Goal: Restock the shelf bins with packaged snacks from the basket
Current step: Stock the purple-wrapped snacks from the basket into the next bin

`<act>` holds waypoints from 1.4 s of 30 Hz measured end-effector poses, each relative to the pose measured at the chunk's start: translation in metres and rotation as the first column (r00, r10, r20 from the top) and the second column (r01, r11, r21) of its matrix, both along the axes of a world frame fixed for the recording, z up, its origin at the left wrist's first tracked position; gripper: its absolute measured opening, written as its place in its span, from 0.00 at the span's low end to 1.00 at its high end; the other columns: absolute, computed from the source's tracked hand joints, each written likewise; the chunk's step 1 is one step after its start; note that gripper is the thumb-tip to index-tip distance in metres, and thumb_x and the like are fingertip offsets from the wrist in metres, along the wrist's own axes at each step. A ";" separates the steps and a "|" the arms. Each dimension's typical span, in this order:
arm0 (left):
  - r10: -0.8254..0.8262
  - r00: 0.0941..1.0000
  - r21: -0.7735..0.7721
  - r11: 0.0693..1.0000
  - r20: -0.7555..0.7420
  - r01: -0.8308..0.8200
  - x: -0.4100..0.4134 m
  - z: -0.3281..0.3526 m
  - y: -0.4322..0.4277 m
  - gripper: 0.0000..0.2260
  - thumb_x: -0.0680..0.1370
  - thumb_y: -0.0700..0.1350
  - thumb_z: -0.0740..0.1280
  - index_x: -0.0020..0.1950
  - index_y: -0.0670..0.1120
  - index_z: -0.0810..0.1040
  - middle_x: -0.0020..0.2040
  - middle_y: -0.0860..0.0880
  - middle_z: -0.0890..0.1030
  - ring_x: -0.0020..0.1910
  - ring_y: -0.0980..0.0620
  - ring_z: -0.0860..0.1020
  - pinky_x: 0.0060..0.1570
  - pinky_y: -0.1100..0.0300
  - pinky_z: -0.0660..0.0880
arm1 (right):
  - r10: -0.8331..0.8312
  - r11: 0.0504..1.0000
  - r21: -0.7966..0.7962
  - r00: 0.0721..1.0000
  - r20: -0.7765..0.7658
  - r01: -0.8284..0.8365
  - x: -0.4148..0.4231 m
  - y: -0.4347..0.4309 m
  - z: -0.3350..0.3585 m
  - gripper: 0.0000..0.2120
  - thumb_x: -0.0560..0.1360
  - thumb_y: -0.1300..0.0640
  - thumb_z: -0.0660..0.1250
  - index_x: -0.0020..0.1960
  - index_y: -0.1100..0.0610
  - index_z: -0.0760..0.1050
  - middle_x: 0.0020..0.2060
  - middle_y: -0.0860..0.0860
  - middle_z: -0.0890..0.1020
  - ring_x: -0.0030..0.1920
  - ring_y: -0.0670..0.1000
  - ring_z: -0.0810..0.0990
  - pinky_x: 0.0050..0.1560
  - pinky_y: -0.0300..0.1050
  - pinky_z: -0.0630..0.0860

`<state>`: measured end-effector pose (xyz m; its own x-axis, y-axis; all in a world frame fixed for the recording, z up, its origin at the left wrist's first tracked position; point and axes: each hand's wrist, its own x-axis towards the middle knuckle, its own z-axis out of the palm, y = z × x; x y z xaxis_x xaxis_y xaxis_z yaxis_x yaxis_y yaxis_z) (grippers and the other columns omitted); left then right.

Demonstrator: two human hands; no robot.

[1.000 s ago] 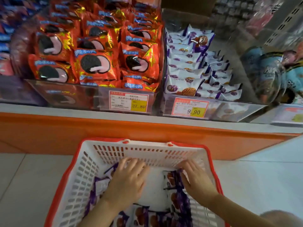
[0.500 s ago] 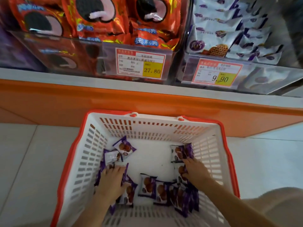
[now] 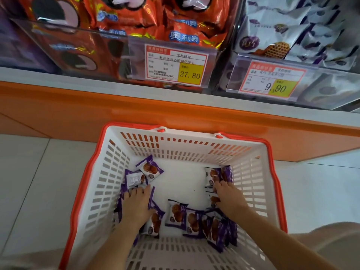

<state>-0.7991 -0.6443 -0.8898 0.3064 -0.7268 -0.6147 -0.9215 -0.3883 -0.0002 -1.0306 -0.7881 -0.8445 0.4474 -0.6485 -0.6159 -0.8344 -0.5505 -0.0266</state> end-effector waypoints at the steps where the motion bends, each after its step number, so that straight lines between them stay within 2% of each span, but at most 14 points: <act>1: -0.010 1.000 -0.009 1.000 0.013 0.010 -0.001 -0.001 -0.001 0.37 0.76 0.61 0.63 0.77 0.48 0.51 0.73 0.46 0.63 0.71 0.46 0.63 0.68 0.52 0.59 | -0.016 1.000 0.001 1.000 0.014 0.016 0.001 -0.001 0.002 0.20 0.78 0.52 0.63 0.67 0.54 0.62 0.63 0.51 0.72 0.62 0.52 0.70 0.59 0.45 0.71; 6: 0.056 0.998 -0.084 0.995 -0.010 -0.057 0.000 -0.001 -0.007 0.27 0.78 0.53 0.62 0.74 0.49 0.58 0.70 0.48 0.68 0.68 0.49 0.68 0.65 0.53 0.63 | -0.110 0.994 0.014 0.990 0.085 0.109 0.006 -0.010 0.011 0.18 0.77 0.51 0.65 0.63 0.53 0.65 0.59 0.50 0.76 0.60 0.52 0.72 0.52 0.45 0.72; 12: 0.226 0.919 -0.237 0.920 -0.324 -0.311 0.008 0.018 -0.021 0.23 0.77 0.45 0.65 0.70 0.48 0.63 0.59 0.49 0.76 0.58 0.48 0.75 0.59 0.53 0.70 | -0.218 0.976 0.034 0.949 0.228 0.216 0.021 -0.012 0.029 0.16 0.76 0.49 0.65 0.60 0.53 0.67 0.54 0.50 0.79 0.55 0.52 0.75 0.47 0.44 0.73; 15: 0.280 0.770 -0.288 0.811 -0.573 -0.509 0.002 0.035 -0.029 0.21 0.76 0.43 0.68 0.67 0.49 0.67 0.56 0.50 0.78 0.52 0.53 0.78 0.52 0.60 0.76 | -0.391 0.920 0.161 0.864 0.319 0.357 0.027 -0.010 0.037 0.20 0.74 0.48 0.68 0.61 0.54 0.67 0.52 0.50 0.79 0.50 0.50 0.77 0.42 0.40 0.71; 18: 0.253 0.651 -0.312 0.719 -0.715 -0.621 -0.012 0.061 -0.040 0.18 0.78 0.44 0.67 0.67 0.49 0.67 0.53 0.52 0.79 0.46 0.60 0.77 0.40 0.72 0.72 | -0.699 0.707 0.489 0.610 0.373 0.511 0.030 -0.010 0.047 0.24 0.73 0.52 0.72 0.64 0.56 0.67 0.55 0.49 0.77 0.51 0.48 0.76 0.43 0.33 0.72; 20: 0.239 0.556 -0.282 0.667 -0.796 -0.689 -0.023 0.081 -0.046 0.17 0.79 0.46 0.65 0.66 0.53 0.66 0.56 0.58 0.76 0.50 0.62 0.76 0.45 0.74 0.72 | -0.828 0.546 0.682 0.438 0.349 0.487 0.029 -0.009 0.053 0.21 0.74 0.55 0.71 0.63 0.57 0.69 0.55 0.50 0.79 0.52 0.48 0.78 0.47 0.33 0.76; 21: 0.241 0.500 -0.248 0.645 -0.832 -0.723 -0.027 0.088 -0.048 0.17 0.79 0.47 0.65 0.66 0.54 0.66 0.58 0.59 0.75 0.52 0.63 0.76 0.50 0.71 0.74 | -0.860 0.494 0.737 0.381 0.339 0.461 0.026 -0.010 0.054 0.20 0.73 0.56 0.71 0.64 0.56 0.71 0.56 0.50 0.80 0.54 0.49 0.79 0.53 0.39 0.77; 24: 0.264 0.267 -0.072 0.573 -0.927 -0.816 -0.033 0.103 -0.051 0.19 0.79 0.44 0.66 0.68 0.53 0.67 0.62 0.56 0.75 0.51 0.63 0.79 0.51 0.61 0.78 | -0.893 0.435 0.805 0.309 0.327 0.403 0.017 -0.013 0.060 0.21 0.71 0.55 0.73 0.63 0.53 0.73 0.55 0.50 0.83 0.55 0.50 0.81 0.61 0.53 0.76; 28: 0.264 0.054 0.096 0.526 -0.963 -0.845 -0.036 0.118 -0.058 0.18 0.78 0.39 0.66 0.65 0.51 0.70 0.58 0.52 0.79 0.52 0.58 0.80 0.52 0.55 0.79 | -0.903 0.409 0.849 0.278 0.326 0.333 0.011 -0.019 0.073 0.19 0.71 0.58 0.73 0.61 0.55 0.74 0.52 0.51 0.84 0.52 0.50 0.83 0.55 0.48 0.79; 30: 0.250 0.019 0.113 0.502 -0.968 -0.857 -0.041 0.124 -0.064 0.18 0.76 0.39 0.69 0.63 0.51 0.71 0.56 0.51 0.80 0.52 0.57 0.80 0.50 0.56 0.80 | -0.897 0.422 0.857 0.277 0.346 0.296 0.011 -0.021 0.079 0.18 0.72 0.59 0.72 0.60 0.54 0.74 0.52 0.51 0.84 0.52 0.50 0.83 0.54 0.46 0.79; 33: 0.230 0.090 0.019 0.432 -0.969 -0.902 -0.048 0.131 -0.072 0.16 0.73 0.41 0.72 0.57 0.55 0.74 0.52 0.55 0.81 0.50 0.58 0.80 0.46 0.59 0.80 | -0.870 0.475 0.830 0.298 0.394 0.291 0.012 -0.024 0.085 0.19 0.71 0.57 0.72 0.61 0.53 0.73 0.52 0.49 0.84 0.52 0.48 0.83 0.53 0.43 0.79; 37: 0.175 0.382 -0.288 0.403 -0.907 -0.869 -0.048 0.147 -0.076 0.16 0.73 0.38 0.72 0.52 0.57 0.73 0.48 0.56 0.80 0.46 0.59 0.80 0.44 0.65 0.78 | -0.822 0.564 0.763 0.300 0.483 0.316 0.011 -0.030 0.101 0.19 0.71 0.57 0.72 0.59 0.53 0.72 0.51 0.50 0.83 0.49 0.46 0.83 0.52 0.42 0.79; 40: -0.058 0.618 -0.580 0.426 -0.784 -0.695 -0.037 0.171 -0.078 0.17 0.73 0.40 0.71 0.54 0.59 0.73 0.51 0.58 0.79 0.51 0.59 0.79 0.47 0.64 0.77 | -0.743 0.666 0.692 0.331 0.582 0.279 0.005 -0.041 0.133 0.19 0.70 0.57 0.72 0.59 0.51 0.72 0.48 0.52 0.83 0.48 0.52 0.83 0.52 0.50 0.80; 42: -0.258 0.758 -0.785 0.376 -0.599 -0.492 -0.026 0.193 -0.083 0.14 0.73 0.45 0.67 0.57 0.55 0.72 0.52 0.59 0.77 0.54 0.63 0.76 0.49 0.70 0.74 | -0.679 0.730 0.648 0.348 0.647 0.220 0.000 -0.050 0.160 0.18 0.69 0.58 0.73 0.57 0.52 0.72 0.46 0.52 0.83 0.47 0.52 0.83 0.49 0.47 0.81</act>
<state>-0.8254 -0.7278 -0.6964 0.3276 -0.8992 0.2900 -0.5075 0.0914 0.8568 -1.0304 -0.8379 -0.6841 0.5747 -0.7254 -0.3788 -0.3871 0.1669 -0.9068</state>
